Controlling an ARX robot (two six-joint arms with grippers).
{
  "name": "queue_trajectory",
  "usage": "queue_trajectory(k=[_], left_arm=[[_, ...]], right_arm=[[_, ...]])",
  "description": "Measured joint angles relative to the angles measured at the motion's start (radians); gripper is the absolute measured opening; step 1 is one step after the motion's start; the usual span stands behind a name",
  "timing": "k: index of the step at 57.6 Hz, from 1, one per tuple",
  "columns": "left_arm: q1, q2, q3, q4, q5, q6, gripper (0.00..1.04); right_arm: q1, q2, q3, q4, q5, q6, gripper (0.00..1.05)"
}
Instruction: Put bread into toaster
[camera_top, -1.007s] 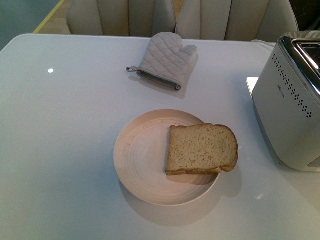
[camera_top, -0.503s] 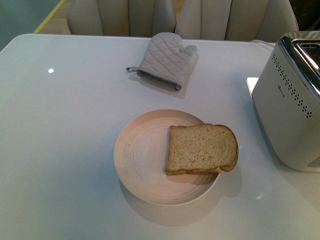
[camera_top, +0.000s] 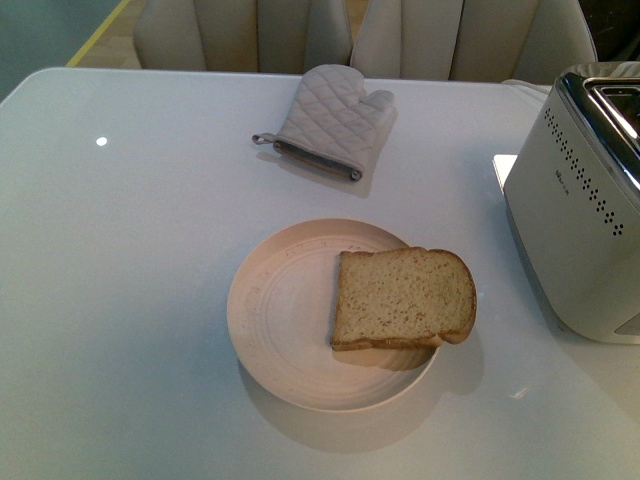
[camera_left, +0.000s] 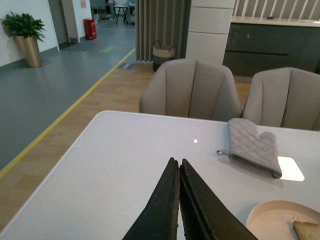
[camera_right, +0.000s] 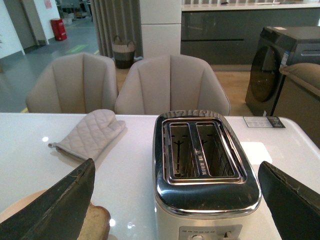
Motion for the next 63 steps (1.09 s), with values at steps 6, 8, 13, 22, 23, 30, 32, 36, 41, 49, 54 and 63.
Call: queue_trajectory(k=[6, 8, 13, 22, 23, 30, 32, 36, 41, 49, 54, 63], left_arm=[[0.0, -0.02, 0.0, -0.008, 0.0, 0.0, 0.03], [0.0, -0.021, 0.0, -0.01, 0.0, 0.0, 0.03], [0.0, -0.022, 0.0, -0.01, 0.0, 0.0, 0.08], [0.0, -0.022, 0.0, -0.01, 0.0, 0.0, 0.37], [0.0, -0.022, 0.0, -0.01, 0.0, 0.0, 0.4], [0.0, -0.022, 0.0, -0.01, 0.0, 0.0, 0.61], [0.0, -0.023, 0.0, -0.01, 0.0, 0.0, 0.67], [0.0, -0.023, 0.0, -0.01, 0.0, 0.0, 0.79], [0.0, -0.023, 0.0, -0.01, 0.0, 0.0, 0.98], [0.0, -0.023, 0.0, -0.01, 0.0, 0.002, 0.97], [0.0, -0.023, 0.0, -0.01, 0.0, 0.002, 0.97], [0.0, -0.023, 0.0, -0.01, 0.0, 0.002, 0.97]], right_arm=[[0.0, 0.0, 0.0, 0.0, 0.0, 0.0, 0.96], [0.0, 0.0, 0.0, 0.0, 0.0, 0.0, 0.96], [0.0, 0.0, 0.0, 0.0, 0.0, 0.0, 0.96], [0.0, 0.0, 0.0, 0.0, 0.0, 0.0, 0.96], [0.0, 0.0, 0.0, 0.0, 0.0, 0.0, 0.96], [0.09, 0.149, 0.09, -0.245, 0.248, 0.105, 0.96], [0.114, 0.193, 0.097, -0.262, 0.28, 0.122, 0.96], [0.165, 0.279, 0.101, -0.223, 0.304, 0.163, 0.96], [0.219, 0.435, 0.141, -0.112, 0.296, 0.217, 0.96], [0.283, 0.762, 0.245, 0.005, 0.21, 0.362, 0.96], [0.325, 0.939, 0.301, 0.054, 0.158, 0.434, 0.96], [0.365, 1.208, 0.357, 0.151, 0.123, 0.552, 0.96]])
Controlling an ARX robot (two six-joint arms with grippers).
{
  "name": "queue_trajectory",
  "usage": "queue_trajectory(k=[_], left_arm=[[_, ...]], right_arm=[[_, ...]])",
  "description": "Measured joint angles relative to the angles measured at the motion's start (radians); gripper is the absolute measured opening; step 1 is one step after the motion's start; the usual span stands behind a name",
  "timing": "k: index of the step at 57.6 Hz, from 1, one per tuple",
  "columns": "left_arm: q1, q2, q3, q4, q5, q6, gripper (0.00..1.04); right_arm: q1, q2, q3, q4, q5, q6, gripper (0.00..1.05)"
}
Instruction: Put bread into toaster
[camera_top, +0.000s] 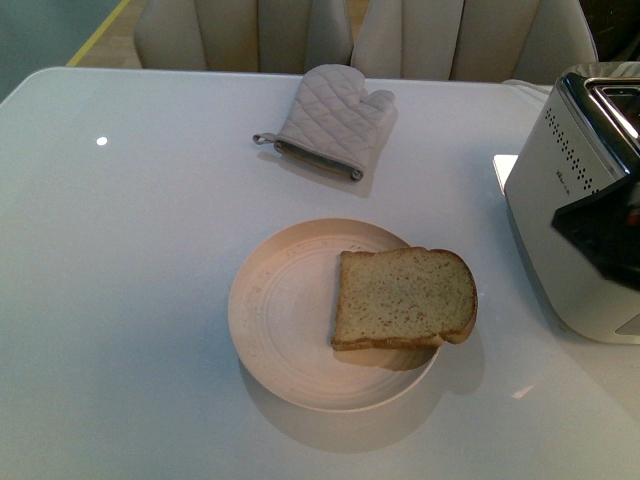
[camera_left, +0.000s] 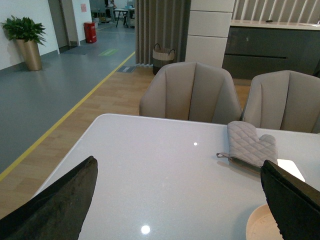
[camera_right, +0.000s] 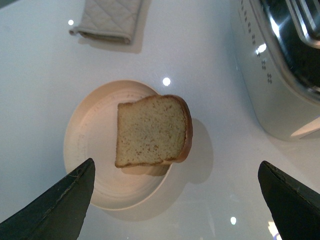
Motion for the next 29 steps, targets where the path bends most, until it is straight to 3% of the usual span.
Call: queue_trajectory(k=[14, 29], left_arm=[[0.0, 0.0, 0.0, 0.0, 0.0, 0.0, 0.97], [0.0, 0.0, 0.0, 0.0, 0.0, 0.0, 0.97]], right_arm=[[0.006, 0.353, 0.08, 0.141, -0.09, 0.144, 0.96], [-0.015, 0.624, 0.198, 0.2, -0.093, 0.211, 0.96]])
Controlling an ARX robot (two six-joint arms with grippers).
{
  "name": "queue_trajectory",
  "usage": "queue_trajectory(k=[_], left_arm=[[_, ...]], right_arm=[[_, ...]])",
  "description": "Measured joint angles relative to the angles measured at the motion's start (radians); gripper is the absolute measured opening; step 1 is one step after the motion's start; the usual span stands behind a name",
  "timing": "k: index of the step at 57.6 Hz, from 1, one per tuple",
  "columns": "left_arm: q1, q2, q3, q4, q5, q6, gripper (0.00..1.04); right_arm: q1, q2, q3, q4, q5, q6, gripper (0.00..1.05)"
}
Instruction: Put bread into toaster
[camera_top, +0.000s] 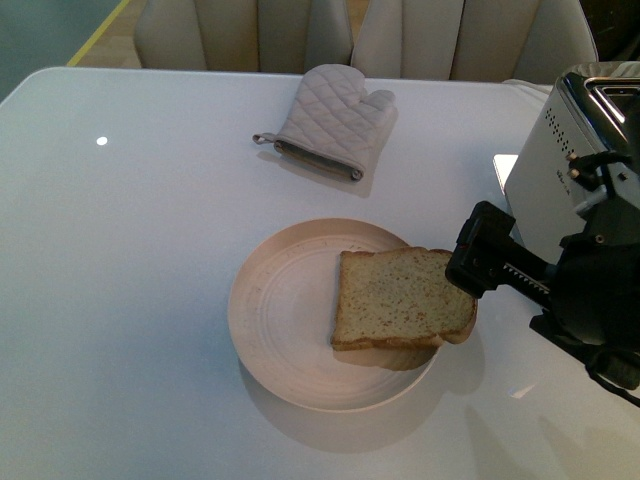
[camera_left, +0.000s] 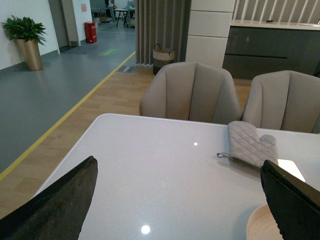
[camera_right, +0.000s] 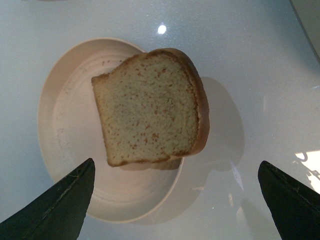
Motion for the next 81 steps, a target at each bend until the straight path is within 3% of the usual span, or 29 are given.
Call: queue_trajectory(k=[39, 70, 75, 81], left_arm=[[0.0, 0.0, 0.0, 0.0, 0.0, 0.0, 0.97], [0.0, 0.0, 0.0, 0.0, 0.0, 0.0, 0.97], [0.0, 0.0, 0.0, 0.0, 0.0, 0.0, 0.97], [0.0, 0.0, 0.0, 0.0, 0.0, 0.0, 0.97]], right_arm=[[-0.02, 0.338, 0.171, 0.085, -0.075, 0.018, 0.95], [-0.011, 0.304, 0.159, 0.159, -0.097, 0.028, 0.13], [-0.006, 0.279, 0.153, 0.177, -0.096, 0.028, 0.04], [0.005, 0.249, 0.138, 0.225, -0.102, 0.028, 0.03]])
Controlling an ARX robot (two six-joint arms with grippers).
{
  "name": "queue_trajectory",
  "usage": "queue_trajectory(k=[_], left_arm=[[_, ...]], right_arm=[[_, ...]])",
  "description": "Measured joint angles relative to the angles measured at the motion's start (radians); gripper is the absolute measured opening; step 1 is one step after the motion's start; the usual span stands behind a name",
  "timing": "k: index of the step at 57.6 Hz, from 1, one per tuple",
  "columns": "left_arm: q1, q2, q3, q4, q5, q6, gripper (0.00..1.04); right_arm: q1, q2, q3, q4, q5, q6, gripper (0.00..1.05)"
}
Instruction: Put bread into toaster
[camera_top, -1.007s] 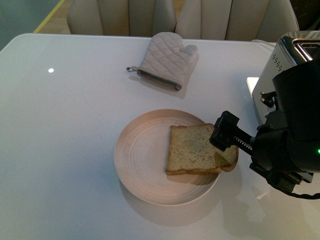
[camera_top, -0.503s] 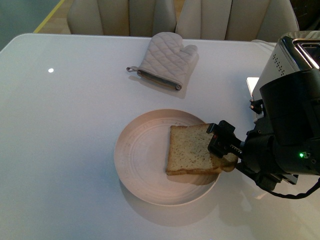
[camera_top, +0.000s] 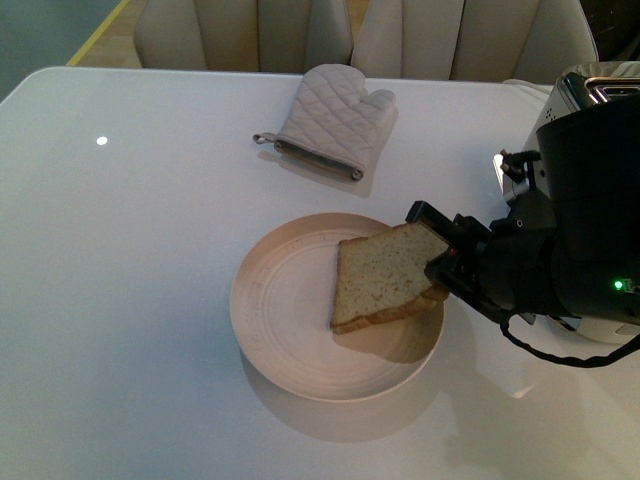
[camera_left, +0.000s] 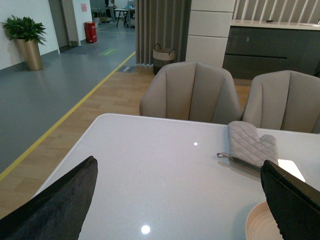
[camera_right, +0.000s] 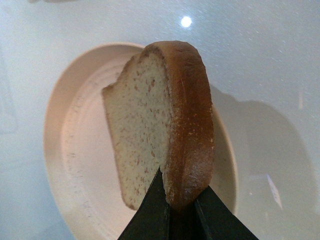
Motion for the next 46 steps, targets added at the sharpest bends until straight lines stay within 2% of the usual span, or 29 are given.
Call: queue_trajectory(k=[14, 23, 28, 33, 37, 46], left_arm=[[0.0, 0.0, 0.0, 0.0, 0.0, 0.0, 0.97], [0.0, 0.0, 0.0, 0.0, 0.0, 0.0, 0.97], [0.0, 0.0, 0.0, 0.0, 0.0, 0.0, 0.97], [0.0, 0.0, 0.0, 0.0, 0.0, 0.0, 0.97], [0.0, 0.0, 0.0, 0.0, 0.0, 0.0, 0.97], [0.0, 0.0, 0.0, 0.0, 0.0, 0.0, 0.97]], right_arm=[[0.018, -0.141, -0.022, 0.042, 0.028, -0.037, 0.03], [0.007, -0.325, -0.018, -0.038, 0.073, -0.168, 0.03], [-0.027, -0.43, 0.015, -0.132, 0.119, -0.256, 0.03], [-0.085, -0.542, 0.074, -0.254, 0.204, -0.394, 0.03], [-0.124, -0.598, 0.111, -0.288, 0.25, -0.481, 0.03], [-0.204, -0.671, 0.219, -0.377, 0.283, -0.673, 0.03]])
